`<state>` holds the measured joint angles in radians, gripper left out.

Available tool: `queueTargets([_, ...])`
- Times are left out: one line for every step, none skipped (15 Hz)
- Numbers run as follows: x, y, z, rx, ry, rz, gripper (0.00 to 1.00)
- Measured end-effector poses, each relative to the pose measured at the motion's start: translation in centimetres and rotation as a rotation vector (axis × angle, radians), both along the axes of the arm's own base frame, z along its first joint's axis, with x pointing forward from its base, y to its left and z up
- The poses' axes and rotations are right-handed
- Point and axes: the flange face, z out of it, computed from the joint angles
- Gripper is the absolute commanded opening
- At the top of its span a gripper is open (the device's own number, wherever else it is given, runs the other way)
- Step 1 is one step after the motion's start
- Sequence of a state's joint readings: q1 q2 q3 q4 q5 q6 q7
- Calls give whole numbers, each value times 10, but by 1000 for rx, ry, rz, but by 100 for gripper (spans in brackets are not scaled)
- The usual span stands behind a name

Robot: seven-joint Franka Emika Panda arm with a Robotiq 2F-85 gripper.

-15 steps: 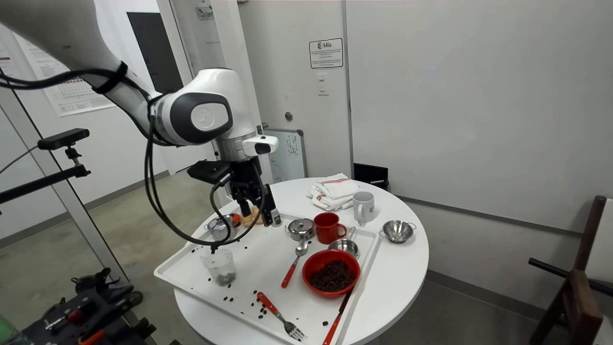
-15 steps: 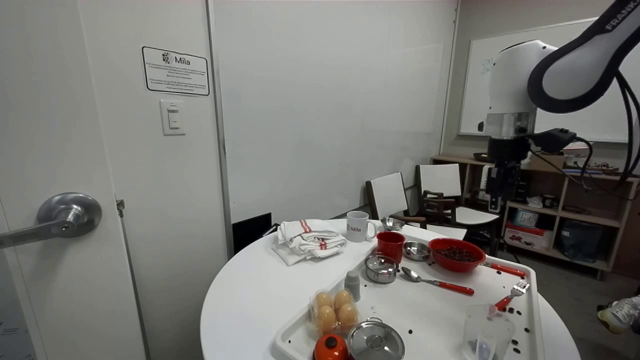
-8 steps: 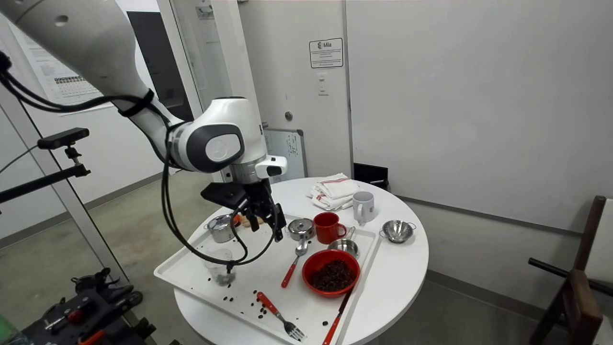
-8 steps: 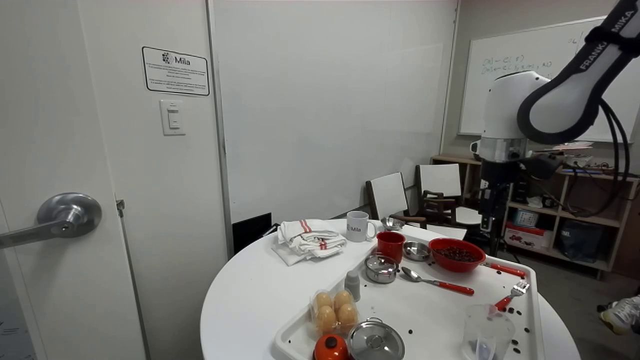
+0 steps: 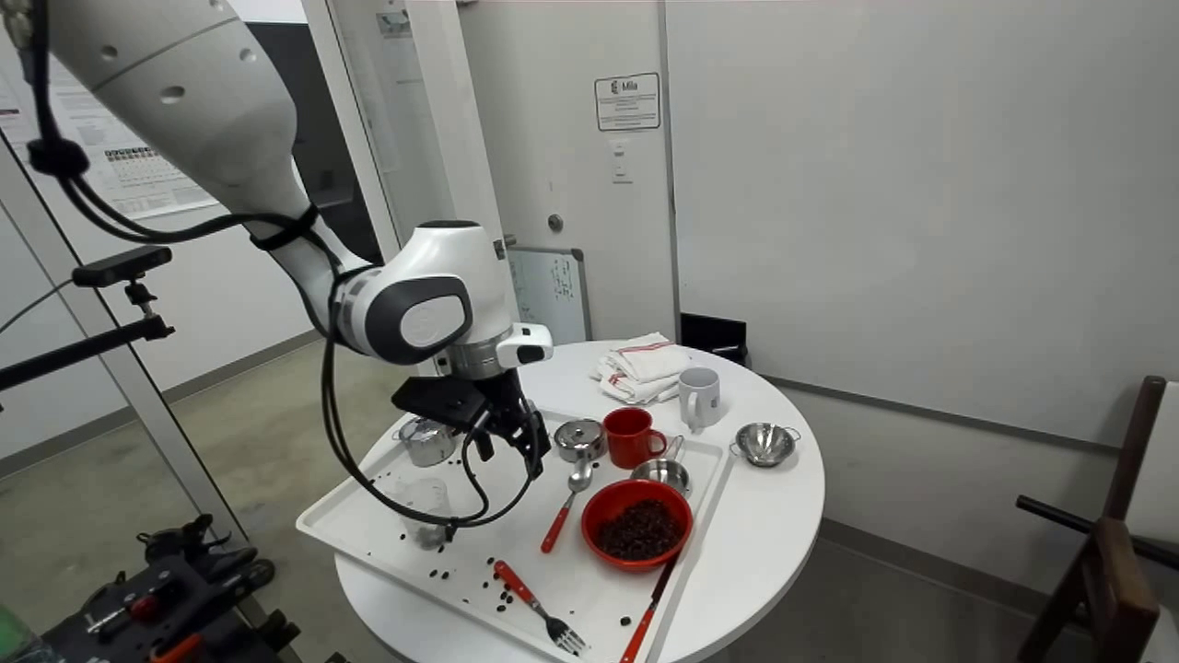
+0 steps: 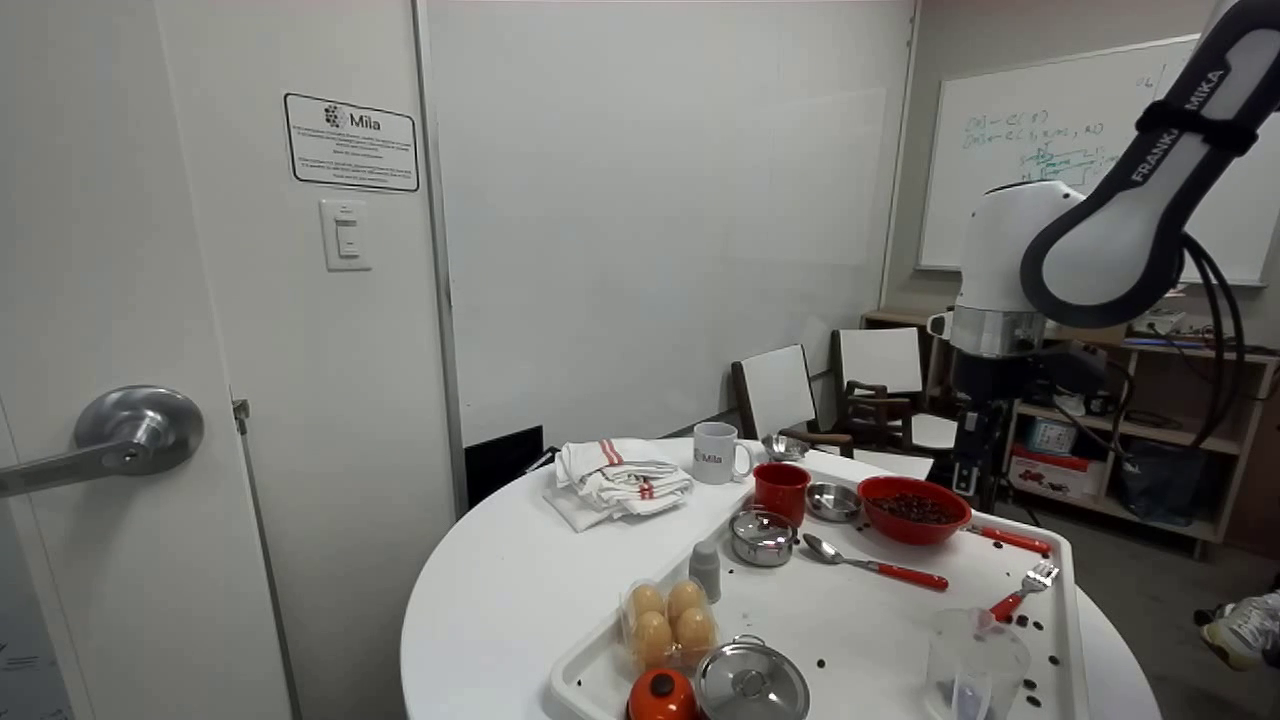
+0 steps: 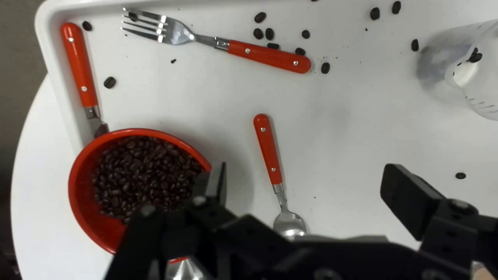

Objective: Pick the spoon and mix the contents of the bowl

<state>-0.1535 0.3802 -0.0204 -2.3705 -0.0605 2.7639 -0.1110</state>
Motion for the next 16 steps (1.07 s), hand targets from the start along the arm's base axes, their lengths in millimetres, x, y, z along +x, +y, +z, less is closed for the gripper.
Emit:
queueTargets([3, 2, -2, 4, -2, 8, 100])
queueTargets([6, 4, -5, 7, -4, 11, 100])
queueTargets([10, 4, -7, 7, -8, 12, 100])
queueTargets([14, 3, -7, 5, -12, 6, 100])
queueTargets([18, 1, -7, 2, -17, 4, 100])
queueTargets([20, 0, -7, 1, -20, 2, 100])
queueTargets([22, -1, -7, 0, -22, 2, 100])
queueTargets([22, -1, -7, 0, -21, 2, 100])
queueTargets([21, -1, -8, -2, -18, 4, 100])
queueTargets([20, -1, -10, -5, -3, 7, 100])
queueTargets([20, 0, -15, -3, 27, 11, 100])
queueTargets([21, 3, -21, 2, 61, 17, 100])
queueTargets([23, 7, -28, 10, 98, 27, 100])
queueTargets([27, 12, -37, 21, 133, 43, 100])
queueTargets([31, 17, -46, 33, 164, 61, 100])
queueTargets([35, 20, -55, 45, 192, 79, 100])
